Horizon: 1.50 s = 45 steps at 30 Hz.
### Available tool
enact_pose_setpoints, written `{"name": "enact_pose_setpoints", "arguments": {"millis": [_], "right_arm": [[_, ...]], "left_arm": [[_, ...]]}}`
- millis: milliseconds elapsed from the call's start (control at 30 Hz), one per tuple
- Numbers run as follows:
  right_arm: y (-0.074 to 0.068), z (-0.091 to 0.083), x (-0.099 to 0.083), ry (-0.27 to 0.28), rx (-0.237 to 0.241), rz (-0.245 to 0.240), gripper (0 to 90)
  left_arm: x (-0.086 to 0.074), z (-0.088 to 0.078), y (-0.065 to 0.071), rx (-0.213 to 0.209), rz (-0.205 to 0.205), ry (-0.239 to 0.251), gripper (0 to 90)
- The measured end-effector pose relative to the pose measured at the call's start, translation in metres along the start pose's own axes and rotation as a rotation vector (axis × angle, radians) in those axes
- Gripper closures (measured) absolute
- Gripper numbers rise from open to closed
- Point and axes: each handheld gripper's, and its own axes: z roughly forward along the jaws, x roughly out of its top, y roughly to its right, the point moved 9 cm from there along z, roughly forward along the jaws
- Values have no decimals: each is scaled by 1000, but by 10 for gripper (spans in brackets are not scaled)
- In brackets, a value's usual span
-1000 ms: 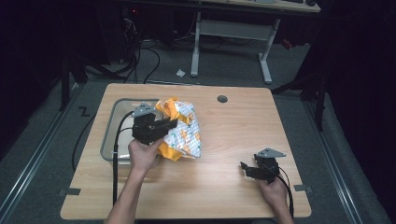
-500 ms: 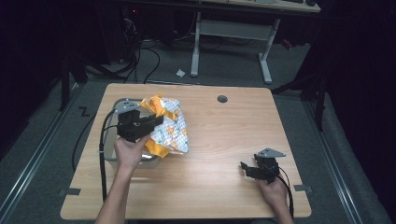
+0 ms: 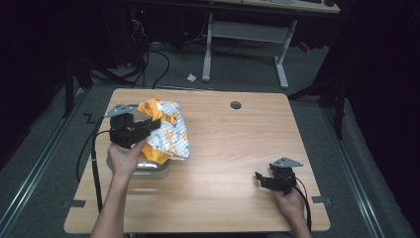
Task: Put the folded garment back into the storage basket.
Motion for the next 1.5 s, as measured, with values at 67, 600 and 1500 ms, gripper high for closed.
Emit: {"name": "enact_pose_setpoints", "arguments": {"millis": [67,600,1500], "right_arm": [[0,0,0,0,0,0,290],[0,0,0,0,0,0,290],[0,0,0,1,0,0,289]], "left_arm": [[1,-3,-5,12,-5,-1,776],[-1,-5,-24,44,2,-42,776],[-20,7,-60,149,10,-137,774]]}}
